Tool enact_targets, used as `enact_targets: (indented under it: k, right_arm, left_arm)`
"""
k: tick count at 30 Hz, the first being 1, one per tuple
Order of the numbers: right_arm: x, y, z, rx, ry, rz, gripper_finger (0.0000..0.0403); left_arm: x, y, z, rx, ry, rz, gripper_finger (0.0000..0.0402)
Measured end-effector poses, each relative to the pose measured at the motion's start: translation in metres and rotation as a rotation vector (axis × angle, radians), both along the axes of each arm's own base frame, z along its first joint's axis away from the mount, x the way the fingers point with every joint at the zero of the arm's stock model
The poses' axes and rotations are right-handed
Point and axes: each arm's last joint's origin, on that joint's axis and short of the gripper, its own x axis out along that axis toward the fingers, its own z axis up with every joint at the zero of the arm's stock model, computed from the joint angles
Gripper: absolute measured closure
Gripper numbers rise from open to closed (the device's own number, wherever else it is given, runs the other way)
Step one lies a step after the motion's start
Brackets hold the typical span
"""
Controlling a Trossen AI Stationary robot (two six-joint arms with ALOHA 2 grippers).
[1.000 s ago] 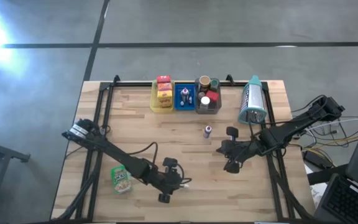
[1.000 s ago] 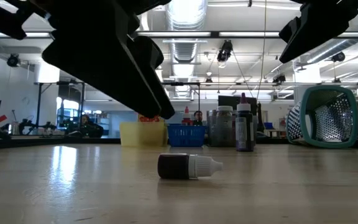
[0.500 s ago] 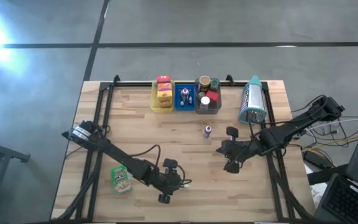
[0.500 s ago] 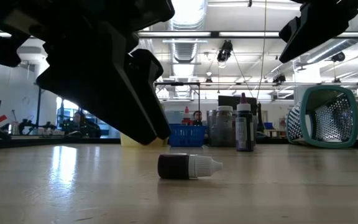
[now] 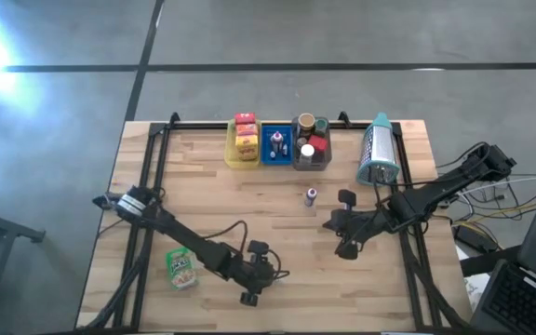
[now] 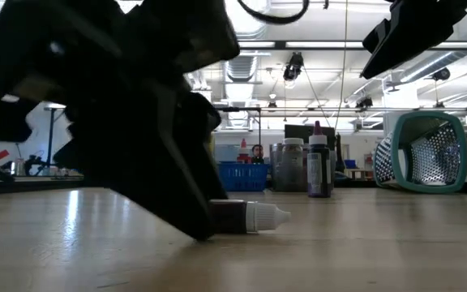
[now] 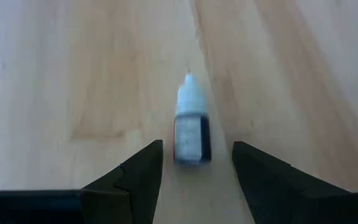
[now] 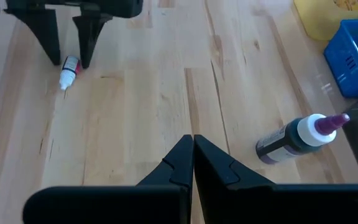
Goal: Pick & Place Kitchen Items
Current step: Put the small red food coloring bottle into the blue bin
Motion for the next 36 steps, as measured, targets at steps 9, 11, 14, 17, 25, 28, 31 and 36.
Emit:
enact_targets:
  k: [9,11,14,17,25,28,31,36]
  right_arm:
    - [-0.0002,-0.0001,-0.0009,0.0,0.001,0.0,0.0394]
    - [-0.0003,-0.0001,-0.0013,0.001,0.002,-0.002,0.0394]
    - [-0.0004,-0.0002,-0.0017,0.001,0.003,-0.002,0.0394]
    - [-0.0004,-0.0002,-0.0016,0.001,0.003,-0.002,0.0394]
    - [-0.0005,-0.0002,-0.0018,0.001,0.003,-0.002,0.0394]
    - [-0.0005,-0.0002,-0.0018,0.001,0.004,-0.002,0.0394]
    - [-0.0005,-0.0002,-0.0018,0.001,0.003,-0.002,0.0394]
    - [-0.0005,-0.0002,-0.0018,0.001,0.003,-0.002,0.0394]
  left_arm:
    - [0.0105,-0.0058,-0.0053,-0.004,0.006,0.005,0.0197]
    - [0.0093,-0.0051,-0.0047,0.0,0.015,0.016,0.0197]
    - [0.0075,-0.004,-0.0034,0.005,0.031,0.022,0.0197]
    - [0.0065,-0.0035,-0.003,0.014,0.038,0.025,0.0197]
    - [0.0057,-0.0028,-0.0037,0.01,0.046,0.047,0.0197]
    - [0.005,-0.0023,-0.004,0.002,0.056,0.067,0.0197]
    - [0.0044,-0.0013,-0.0044,0.013,0.058,0.089,0.0197]
    - [0.0041,-0.001,-0.0047,0.016,0.06,0.092,0.0197]
